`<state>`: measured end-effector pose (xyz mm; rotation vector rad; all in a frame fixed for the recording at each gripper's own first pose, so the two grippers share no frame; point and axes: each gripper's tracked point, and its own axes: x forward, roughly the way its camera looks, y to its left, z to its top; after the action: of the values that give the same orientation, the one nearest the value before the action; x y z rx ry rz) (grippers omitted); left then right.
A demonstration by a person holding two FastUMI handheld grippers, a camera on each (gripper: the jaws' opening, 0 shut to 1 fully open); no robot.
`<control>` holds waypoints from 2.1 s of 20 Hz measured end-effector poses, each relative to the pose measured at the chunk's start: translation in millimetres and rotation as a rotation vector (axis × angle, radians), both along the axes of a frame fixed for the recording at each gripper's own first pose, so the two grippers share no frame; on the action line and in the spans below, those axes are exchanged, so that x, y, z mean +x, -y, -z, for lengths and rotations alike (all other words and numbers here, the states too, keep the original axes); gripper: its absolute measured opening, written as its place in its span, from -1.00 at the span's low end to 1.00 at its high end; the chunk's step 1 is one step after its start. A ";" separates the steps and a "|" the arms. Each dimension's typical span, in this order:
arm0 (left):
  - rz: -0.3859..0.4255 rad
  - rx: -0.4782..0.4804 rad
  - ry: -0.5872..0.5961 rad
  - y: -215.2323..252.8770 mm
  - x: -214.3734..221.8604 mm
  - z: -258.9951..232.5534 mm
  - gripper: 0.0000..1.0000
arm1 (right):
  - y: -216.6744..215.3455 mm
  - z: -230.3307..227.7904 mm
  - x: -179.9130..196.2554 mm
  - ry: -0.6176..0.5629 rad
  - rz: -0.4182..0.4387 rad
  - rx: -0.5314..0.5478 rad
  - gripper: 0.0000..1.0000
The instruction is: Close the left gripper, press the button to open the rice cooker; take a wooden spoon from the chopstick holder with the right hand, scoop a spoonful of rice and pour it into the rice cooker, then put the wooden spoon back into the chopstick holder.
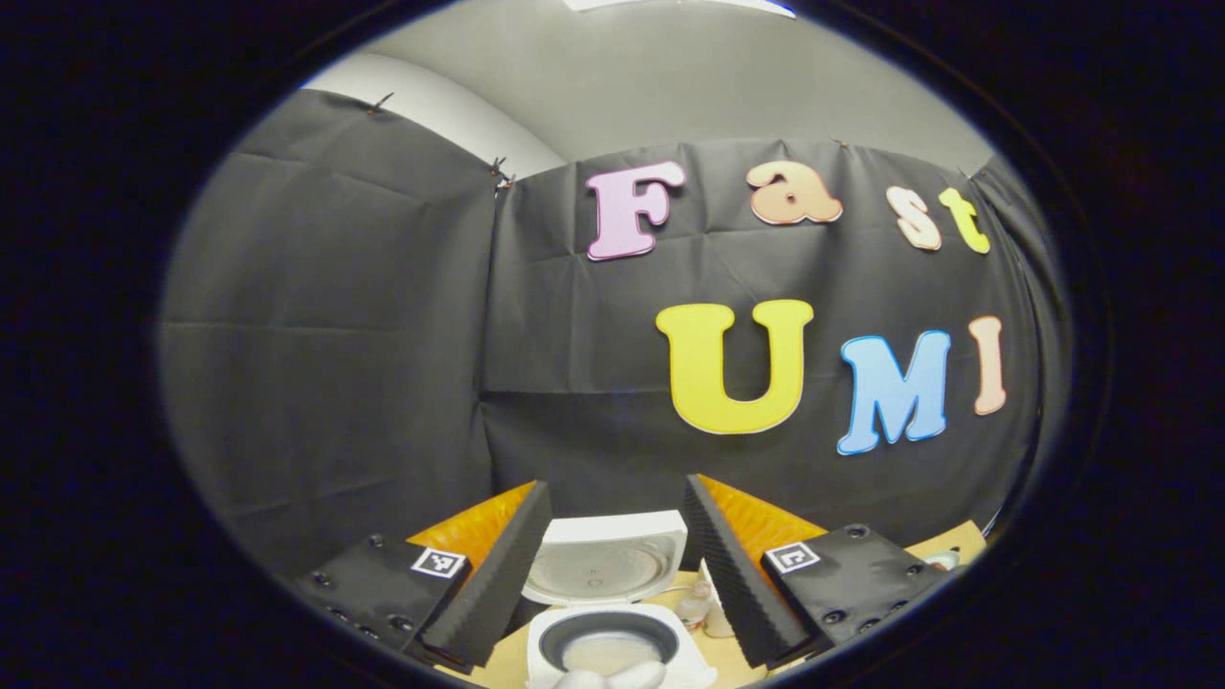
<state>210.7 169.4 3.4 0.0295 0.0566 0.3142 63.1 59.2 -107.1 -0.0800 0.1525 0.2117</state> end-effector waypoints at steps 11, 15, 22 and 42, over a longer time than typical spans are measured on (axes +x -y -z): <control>-0.044 -0.060 -0.240 -74.0 165.6 89.1 0.93 | -22.9 25.1 3.6 -0.104 -0.029 -0.009 0.91; -0.075 -0.140 -0.353 -87.2 180.8 129.6 0.94 | -28.0 35.0 4.0 -0.140 -0.042 -0.010 0.92; -0.104 -0.177 -0.455 -95.5 173.9 163.4 0.89 | -34.0 43.0 1.6 -0.179 -0.063 0.017 0.91; -0.055 -0.409 -0.861 -36.7 33.0 271.8 0.78 | -33.8 69.3 -38.9 -0.284 -0.132 0.107 0.93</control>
<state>243.7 206.1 -268.5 -0.2461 0.9748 0.3215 24.1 93.0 -176.3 0.0473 0.4187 0.3619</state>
